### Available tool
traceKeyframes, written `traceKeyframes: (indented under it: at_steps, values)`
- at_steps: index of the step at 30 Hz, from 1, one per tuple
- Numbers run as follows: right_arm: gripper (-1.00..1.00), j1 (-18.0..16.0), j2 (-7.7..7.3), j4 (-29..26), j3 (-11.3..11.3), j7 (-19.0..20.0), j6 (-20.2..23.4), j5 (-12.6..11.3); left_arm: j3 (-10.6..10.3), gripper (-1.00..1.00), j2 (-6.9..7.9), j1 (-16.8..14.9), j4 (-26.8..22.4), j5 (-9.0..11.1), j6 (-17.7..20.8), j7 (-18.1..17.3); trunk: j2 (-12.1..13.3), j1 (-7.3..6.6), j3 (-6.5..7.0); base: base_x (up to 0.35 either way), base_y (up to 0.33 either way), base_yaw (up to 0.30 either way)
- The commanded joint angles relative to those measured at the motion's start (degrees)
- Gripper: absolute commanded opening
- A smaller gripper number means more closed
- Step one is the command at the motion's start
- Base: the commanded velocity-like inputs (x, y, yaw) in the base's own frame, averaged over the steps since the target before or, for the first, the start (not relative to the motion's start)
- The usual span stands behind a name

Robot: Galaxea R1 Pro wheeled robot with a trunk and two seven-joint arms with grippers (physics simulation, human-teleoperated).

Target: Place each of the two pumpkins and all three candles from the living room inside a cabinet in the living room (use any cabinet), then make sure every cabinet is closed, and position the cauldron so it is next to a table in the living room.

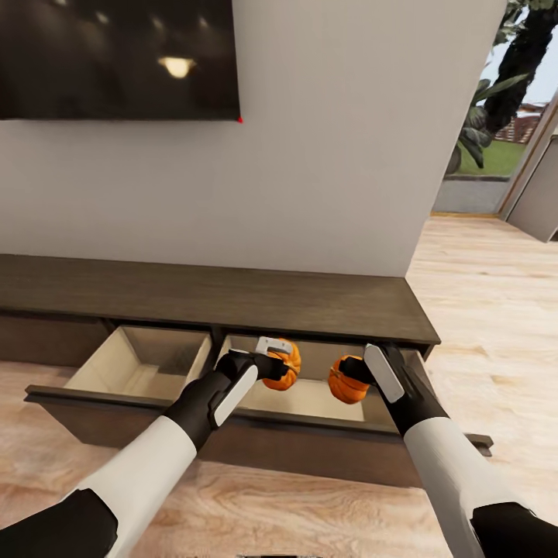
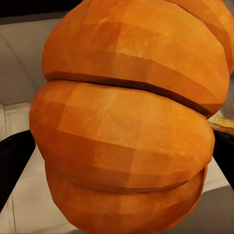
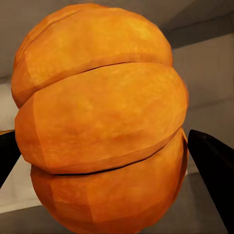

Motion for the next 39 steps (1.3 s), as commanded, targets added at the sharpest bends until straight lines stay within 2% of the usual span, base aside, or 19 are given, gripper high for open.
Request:
traceKeyframes:
  at_steps: [1, 19, 28, 33, 39]
  values:
    - [-1.0, -0.04, -0.02, -0.08, 0.12, -0.59, -0.04, -0.6, -0.15, -1.0, 0.02, -0.06, -0.1, 0.5, 0.15, 0.67, -0.05, 0.0, -0.28, 0.0, 0.0, 0.0]
    - [-1.0, -0.04, 0.01, 0.03, 0.17, -0.59, -0.17, -0.52, -0.29, -1.0, 0.02, -0.06, -0.32, 0.5, 0.13, 0.67, -0.06, 0.03, -0.5, 0.036, 0.011, 0.0]
    - [-1.0, -0.04, 0.12, 2.42, 0.59, -0.51, -0.9, -0.51, -1.78, -1.0, 0.02, -0.04, -0.44, 0.5, 0.15, 0.67, -0.06, 0.03, -0.5, 0.017, 0.006, 0.0]
    - [-1.0, -0.04, 0.15, 3.24, 1.24, -0.44, -3.54, -0.51, -1.95, -1.0, 0.02, 0.02, -0.44, 0.5, 0.15, 0.67, -0.09, 0.08, -0.94, 0.001, 0.0, 0.0]
    - [-1.0, -0.04, 0.12, 5.18, 3.72, 0.03, -7.48, -0.45, -1.99, -1.0, 0.02, 0.03, 0.0, 0.5, 0.22, 0.67, -0.15, 0.21, -2.05, 0.0, 0.0, 0.0]
